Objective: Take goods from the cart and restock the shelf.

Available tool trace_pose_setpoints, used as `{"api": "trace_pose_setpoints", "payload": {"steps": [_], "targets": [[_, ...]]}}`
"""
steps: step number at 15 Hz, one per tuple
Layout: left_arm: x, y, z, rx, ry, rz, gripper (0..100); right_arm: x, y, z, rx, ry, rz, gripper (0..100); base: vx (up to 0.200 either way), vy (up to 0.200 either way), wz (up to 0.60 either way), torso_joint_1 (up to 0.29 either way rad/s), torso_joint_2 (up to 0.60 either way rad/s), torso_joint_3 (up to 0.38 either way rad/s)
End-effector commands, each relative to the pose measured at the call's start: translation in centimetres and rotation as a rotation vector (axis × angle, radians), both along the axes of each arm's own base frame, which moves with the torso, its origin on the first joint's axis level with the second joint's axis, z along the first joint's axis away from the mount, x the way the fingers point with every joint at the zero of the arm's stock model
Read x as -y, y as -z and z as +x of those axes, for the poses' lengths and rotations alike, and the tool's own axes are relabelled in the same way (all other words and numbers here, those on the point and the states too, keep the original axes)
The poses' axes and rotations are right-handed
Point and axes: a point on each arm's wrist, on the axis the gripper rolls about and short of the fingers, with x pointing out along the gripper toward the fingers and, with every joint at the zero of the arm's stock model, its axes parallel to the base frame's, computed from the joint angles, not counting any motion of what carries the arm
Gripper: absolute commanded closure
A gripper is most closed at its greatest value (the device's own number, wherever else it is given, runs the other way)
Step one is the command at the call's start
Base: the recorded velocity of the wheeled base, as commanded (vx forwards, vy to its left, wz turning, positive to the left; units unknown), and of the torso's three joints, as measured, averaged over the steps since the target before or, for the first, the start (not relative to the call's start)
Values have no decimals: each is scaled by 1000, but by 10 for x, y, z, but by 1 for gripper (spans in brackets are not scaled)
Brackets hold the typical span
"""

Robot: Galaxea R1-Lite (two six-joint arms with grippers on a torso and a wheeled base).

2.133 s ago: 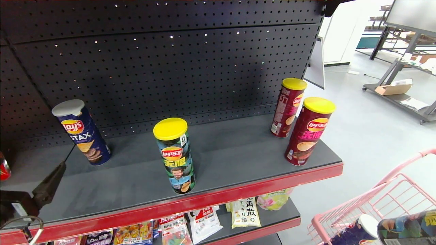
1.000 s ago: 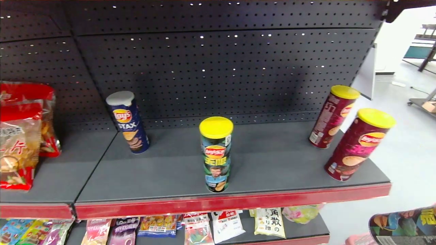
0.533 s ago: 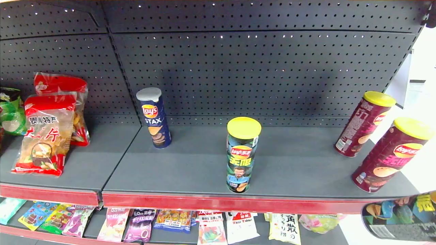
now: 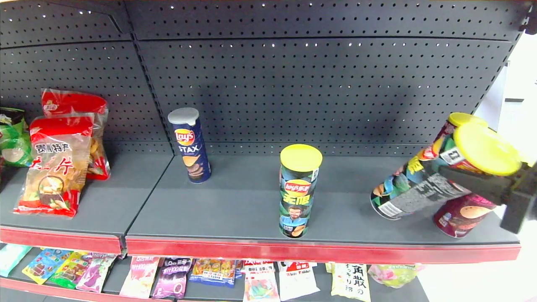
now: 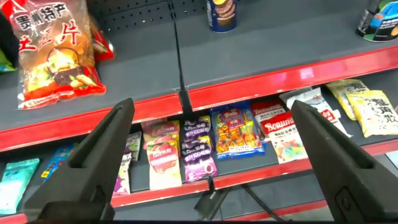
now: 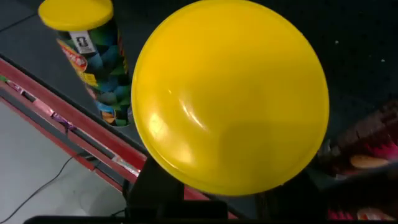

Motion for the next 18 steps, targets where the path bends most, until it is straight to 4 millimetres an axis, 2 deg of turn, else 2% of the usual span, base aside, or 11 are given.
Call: {"api": "trace_pose_setpoints", "payload": {"steps": [1, 3, 6, 12, 18], "targets": [[0, 0, 0, -2, 0, 0, 0, -26, 6, 74, -91, -19, -37, 100, 0, 0, 0, 0, 0, 0], [0, 0, 1, -5, -2, 1, 0, -37, 5, 104, -108, -21, -44, 100, 0, 0, 0, 0, 0, 0], [0, 0, 0, -2, -5, 2, 0, -49, 11, 134, -130, -30, -51, 100, 0, 0, 0, 0, 0, 0], [0, 1, 1, -7, -8, 3, 0, -78, 16, 163, -129, -85, -54, 100, 0, 0, 0, 0, 0, 0], [0, 4, 2, -20, -6, 7, 0, -101, 23, 176, -136, -130, -57, 100, 0, 0, 0, 0, 0, 0]]}}
